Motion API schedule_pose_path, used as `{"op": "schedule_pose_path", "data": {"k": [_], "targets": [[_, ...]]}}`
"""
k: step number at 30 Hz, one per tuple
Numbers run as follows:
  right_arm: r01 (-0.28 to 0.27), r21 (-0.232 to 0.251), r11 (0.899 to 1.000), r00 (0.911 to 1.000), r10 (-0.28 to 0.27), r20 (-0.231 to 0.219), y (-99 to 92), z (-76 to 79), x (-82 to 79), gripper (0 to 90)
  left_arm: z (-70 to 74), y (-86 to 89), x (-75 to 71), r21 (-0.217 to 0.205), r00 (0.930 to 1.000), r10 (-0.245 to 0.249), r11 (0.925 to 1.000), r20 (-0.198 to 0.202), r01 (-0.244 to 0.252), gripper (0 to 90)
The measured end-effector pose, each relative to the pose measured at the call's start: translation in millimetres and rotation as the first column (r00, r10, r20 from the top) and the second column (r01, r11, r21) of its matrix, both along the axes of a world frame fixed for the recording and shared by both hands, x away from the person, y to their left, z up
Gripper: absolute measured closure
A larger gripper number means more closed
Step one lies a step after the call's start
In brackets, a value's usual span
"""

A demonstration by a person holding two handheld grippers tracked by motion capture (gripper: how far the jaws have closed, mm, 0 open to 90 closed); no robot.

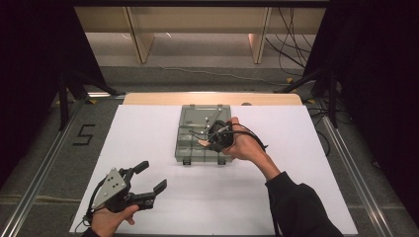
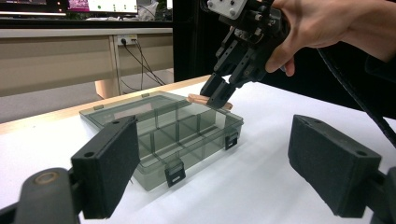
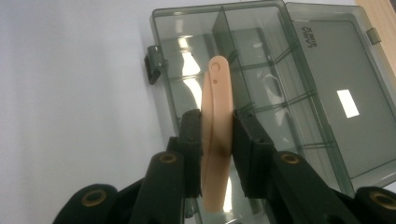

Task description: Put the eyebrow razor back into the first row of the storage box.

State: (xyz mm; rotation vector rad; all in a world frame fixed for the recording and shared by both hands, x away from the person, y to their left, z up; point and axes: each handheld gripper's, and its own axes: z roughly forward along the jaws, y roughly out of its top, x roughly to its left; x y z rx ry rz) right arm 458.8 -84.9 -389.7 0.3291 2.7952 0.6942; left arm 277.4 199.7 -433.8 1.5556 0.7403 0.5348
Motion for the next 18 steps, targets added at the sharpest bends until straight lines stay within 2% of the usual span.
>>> {"op": "schedule_pose_path", "data": {"k": [8,18], "targets": [[0.022,-0.009,1.000,0.9997,-0.022,0.009,-1.2,-0.6,8.3,74.3,0.1,0.4,0.1,0.001,1.0000,0.000,1.0000,0.001,0.000,16.4],[0.023,-0.021,1.000,0.9996,-0.023,0.019,-1.1,-0.1,19.9,74.3,0.0,-0.2,0.3,-0.001,1.0000,-0.002,1.0000,-0.002,0.002,16.4]]}}
